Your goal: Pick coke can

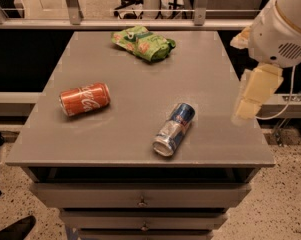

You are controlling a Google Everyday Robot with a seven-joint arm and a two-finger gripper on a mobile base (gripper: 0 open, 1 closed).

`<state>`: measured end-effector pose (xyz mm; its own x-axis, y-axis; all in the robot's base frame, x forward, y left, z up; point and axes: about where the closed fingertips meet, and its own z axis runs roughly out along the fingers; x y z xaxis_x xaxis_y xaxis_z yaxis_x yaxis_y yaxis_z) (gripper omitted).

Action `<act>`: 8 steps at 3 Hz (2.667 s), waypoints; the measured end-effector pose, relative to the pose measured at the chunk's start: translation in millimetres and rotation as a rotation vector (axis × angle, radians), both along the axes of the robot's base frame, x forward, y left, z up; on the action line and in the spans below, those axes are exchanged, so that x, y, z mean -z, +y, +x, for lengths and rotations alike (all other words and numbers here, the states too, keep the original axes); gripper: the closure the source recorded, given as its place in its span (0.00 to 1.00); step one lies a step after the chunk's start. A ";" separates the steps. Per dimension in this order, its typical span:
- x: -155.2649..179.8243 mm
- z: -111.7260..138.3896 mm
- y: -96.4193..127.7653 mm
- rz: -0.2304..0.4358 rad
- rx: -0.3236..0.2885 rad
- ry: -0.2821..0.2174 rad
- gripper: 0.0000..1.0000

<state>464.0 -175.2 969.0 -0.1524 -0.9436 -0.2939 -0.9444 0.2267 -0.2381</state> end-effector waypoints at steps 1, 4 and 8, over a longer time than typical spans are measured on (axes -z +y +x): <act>11.8 31.0 64.8 0.095 -0.076 0.004 0.00; 50.8 70.7 283.4 0.303 -0.307 0.052 0.00; 122.7 105.0 310.8 0.332 -0.232 0.074 0.03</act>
Offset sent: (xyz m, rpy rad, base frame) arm 0.0871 0.2216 -0.0463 0.2999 0.0687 0.2188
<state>569.0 135.7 846.3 0.0213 -0.8109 -0.5848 -0.9914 0.0586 -0.1174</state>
